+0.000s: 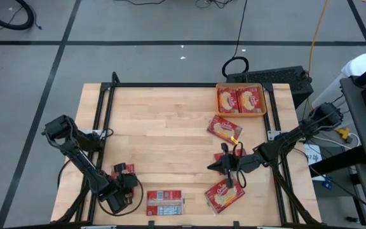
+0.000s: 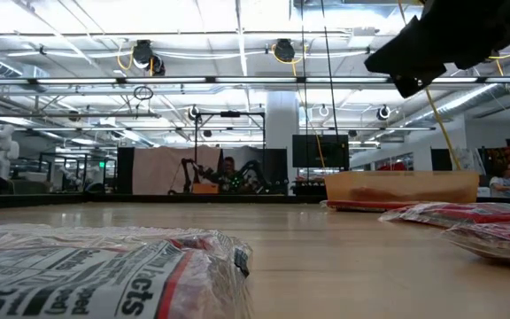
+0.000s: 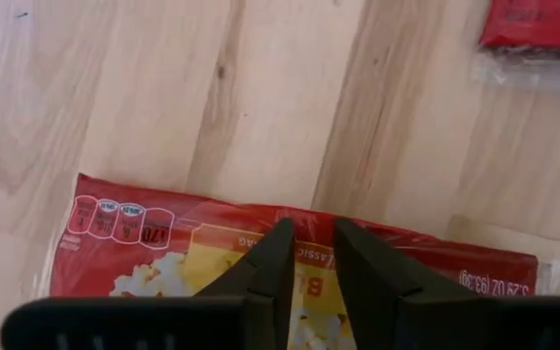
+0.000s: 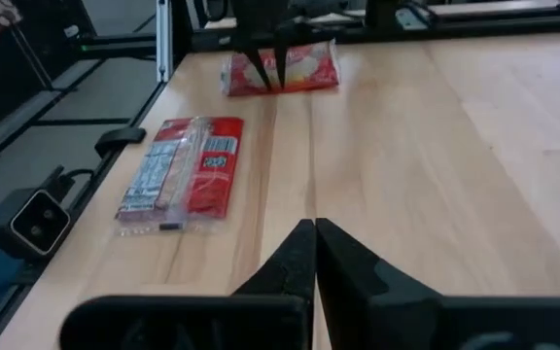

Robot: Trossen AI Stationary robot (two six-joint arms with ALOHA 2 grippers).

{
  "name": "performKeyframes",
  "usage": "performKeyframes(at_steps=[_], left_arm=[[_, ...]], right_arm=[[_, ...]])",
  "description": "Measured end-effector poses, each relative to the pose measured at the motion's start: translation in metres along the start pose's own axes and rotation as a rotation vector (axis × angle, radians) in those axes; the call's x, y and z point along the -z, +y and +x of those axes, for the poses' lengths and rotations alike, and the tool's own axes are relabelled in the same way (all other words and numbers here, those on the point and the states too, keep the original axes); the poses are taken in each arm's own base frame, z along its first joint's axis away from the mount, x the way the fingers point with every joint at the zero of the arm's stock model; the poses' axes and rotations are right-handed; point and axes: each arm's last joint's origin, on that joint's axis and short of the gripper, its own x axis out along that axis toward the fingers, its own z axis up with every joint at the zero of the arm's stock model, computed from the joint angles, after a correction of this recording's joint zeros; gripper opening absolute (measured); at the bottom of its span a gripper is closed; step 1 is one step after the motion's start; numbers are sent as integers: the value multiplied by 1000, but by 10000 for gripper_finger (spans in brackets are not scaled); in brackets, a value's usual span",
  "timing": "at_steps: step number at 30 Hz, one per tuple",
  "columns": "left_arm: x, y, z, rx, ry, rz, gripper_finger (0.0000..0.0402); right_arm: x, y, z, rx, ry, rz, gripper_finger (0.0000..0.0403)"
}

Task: Sort popcorn bags into baskets
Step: Put the red popcorn bag into the orange bin

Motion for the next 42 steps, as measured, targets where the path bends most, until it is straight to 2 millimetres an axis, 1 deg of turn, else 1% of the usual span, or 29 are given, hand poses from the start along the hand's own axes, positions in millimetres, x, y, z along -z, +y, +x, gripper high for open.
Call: performKeyframes(at_steps=[4,6,9,11,13,16,19,22,24,28,31,33,36,39,42], left_arm=[[-8,7,7,-70,-115,1,66],[-17,13,12,-124,-180,-10,63],[-35,24,15,-204,-262,-60,61],[-46,30,14,-203,-228,-62,60],[-57,33,8,-146,-161,-45,60],[-63,37,-6,-68,-86,-2,60],[-59,36,-19,-9,-83,43,61],[-43,31,-31,35,-59,113,77],[-30,30,-36,20,-10,146,99],[-2,32,-42,-89,52,222,156],[12,33,-43,-157,81,268,201],[16,34,-40,-206,93,257,221],[21,36,-27,-237,99,236,227],[23,32,-11,-190,109,214,214],[18,31,-6,-147,101,160,193]], right_arm=[[2,2,2,-4,6,8,4],[4,2,3,-2,12,6,4],[4,2,4,-3,12,14,4],[4,2,4,-4,11,25,4],[4,2,4,-5,11,24,4],[4,2,4,-6,12,23,4],[5,2,4,-6,14,25,4],[5,3,4,-6,19,42,4],[6,3,3,-8,25,39,4],[7,3,3,-5,32,37,4],[6,3,3,-7,27,43,4],[6,3,3,-7,27,47,4],[6,3,3,-7,26,47,4],[6,3,3,-8,26,48,4],[6,3,3,-8,26,47,4]])
